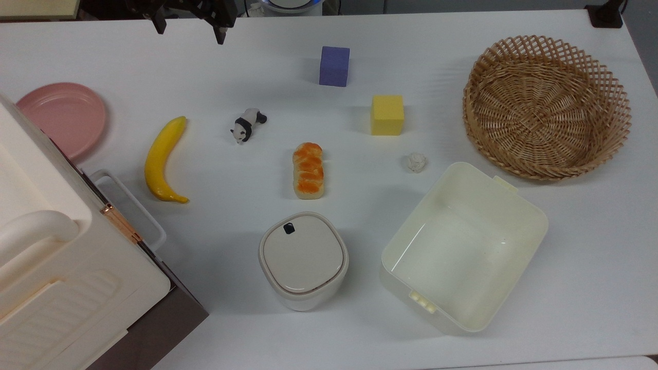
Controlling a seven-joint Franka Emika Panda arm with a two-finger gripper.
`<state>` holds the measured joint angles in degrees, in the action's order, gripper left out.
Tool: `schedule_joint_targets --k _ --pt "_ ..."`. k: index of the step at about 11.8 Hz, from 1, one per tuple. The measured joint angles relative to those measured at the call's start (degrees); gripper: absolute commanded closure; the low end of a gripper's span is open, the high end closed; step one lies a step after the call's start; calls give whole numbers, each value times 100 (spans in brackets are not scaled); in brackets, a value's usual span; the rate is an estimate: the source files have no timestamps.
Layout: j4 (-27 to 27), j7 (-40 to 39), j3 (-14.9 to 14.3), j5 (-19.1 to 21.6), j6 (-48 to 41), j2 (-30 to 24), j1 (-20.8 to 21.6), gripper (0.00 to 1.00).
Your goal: Put the bread in the basket
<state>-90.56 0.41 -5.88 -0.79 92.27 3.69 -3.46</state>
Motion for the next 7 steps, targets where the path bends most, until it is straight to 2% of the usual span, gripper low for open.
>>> schedule_joint_targets --k 7 --pt "0 -157 0 69 12 12 51 0"
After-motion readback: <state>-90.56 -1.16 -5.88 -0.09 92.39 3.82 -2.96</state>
